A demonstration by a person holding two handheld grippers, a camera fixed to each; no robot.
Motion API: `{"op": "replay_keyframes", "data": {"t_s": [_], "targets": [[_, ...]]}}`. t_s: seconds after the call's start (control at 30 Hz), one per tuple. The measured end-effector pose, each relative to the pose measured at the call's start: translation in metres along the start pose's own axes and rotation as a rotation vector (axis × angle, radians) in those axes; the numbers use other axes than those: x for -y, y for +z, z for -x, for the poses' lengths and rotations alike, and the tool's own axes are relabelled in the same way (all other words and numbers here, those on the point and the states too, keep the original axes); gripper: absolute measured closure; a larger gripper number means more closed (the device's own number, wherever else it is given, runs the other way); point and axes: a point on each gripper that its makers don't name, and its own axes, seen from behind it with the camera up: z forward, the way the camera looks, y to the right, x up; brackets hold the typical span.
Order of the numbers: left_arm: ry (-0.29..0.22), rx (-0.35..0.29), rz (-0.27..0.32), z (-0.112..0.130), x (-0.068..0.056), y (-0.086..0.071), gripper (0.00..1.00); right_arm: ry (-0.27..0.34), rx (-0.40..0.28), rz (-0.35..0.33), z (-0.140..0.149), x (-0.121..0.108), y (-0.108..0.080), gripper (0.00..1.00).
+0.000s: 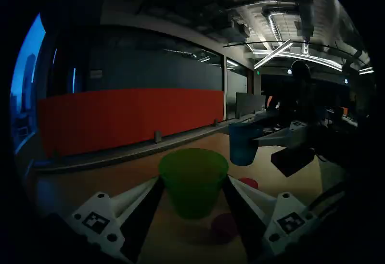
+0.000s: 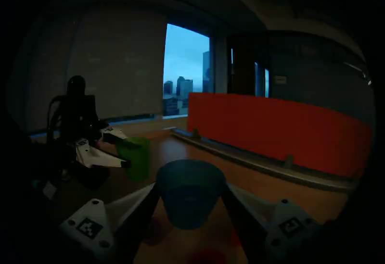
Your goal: Pour water
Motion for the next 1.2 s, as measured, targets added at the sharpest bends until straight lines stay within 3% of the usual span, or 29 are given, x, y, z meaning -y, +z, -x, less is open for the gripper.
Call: {"op": "replay_keyframes", "data": {"t_s": [0.37,1.2], "targets": [[-0.009,-0.082,0.023,-0.02,-0.012,-0.002,0.16,0.005,-0.055,-0.002,-0.013,0.005,-0.004,0.02],[0.01,-0.064,0.051,-0.015,-0.019,-0.002,0.16,-0.038,-0.07,-0.013,-0.021,0.008,-0.009,0.02]]}}
